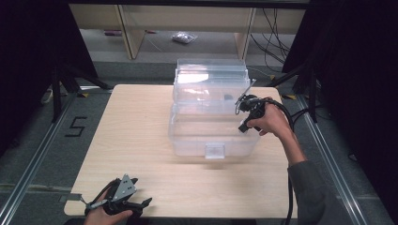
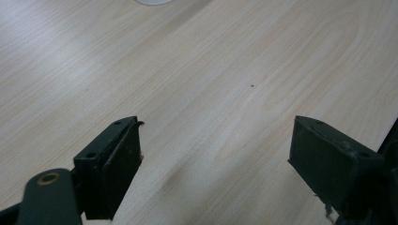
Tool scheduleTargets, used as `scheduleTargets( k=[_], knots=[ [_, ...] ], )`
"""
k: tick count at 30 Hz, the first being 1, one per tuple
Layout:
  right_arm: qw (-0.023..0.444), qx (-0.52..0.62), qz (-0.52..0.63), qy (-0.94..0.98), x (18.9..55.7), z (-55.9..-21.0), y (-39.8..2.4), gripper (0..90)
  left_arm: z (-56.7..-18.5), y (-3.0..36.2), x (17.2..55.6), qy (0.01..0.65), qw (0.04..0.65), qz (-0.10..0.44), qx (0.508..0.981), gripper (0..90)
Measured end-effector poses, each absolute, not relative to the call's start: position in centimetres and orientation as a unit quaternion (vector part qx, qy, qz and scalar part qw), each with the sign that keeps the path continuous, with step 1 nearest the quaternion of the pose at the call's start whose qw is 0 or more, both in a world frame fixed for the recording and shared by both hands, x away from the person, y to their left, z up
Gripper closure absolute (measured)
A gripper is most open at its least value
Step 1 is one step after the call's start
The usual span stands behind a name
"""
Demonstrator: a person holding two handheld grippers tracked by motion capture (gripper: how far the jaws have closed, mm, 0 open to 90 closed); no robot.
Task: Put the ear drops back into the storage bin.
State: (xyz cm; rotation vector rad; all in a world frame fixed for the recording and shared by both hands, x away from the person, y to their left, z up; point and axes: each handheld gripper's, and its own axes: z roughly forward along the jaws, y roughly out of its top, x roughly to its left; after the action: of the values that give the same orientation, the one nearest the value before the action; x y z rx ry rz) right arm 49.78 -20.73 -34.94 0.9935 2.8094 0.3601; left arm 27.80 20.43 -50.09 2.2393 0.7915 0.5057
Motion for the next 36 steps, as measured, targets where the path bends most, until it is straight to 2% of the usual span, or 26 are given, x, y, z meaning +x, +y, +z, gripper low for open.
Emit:
scheduleTargets(
  k=[16,36],
  knots=[
    [0.053,0.348,0.088,0.932,52.2,-38.0,-20.4,60.1,-50.0,20.5,27.7,0.307,0.351,0.19,0.864,16.5],
    [0.024,0.387,0.074,0.919,53.4,-41.1,-20.8,60.1,-50.0,20.4,27.7,0.306,0.352,0.188,0.864,16.5]
  ],
)
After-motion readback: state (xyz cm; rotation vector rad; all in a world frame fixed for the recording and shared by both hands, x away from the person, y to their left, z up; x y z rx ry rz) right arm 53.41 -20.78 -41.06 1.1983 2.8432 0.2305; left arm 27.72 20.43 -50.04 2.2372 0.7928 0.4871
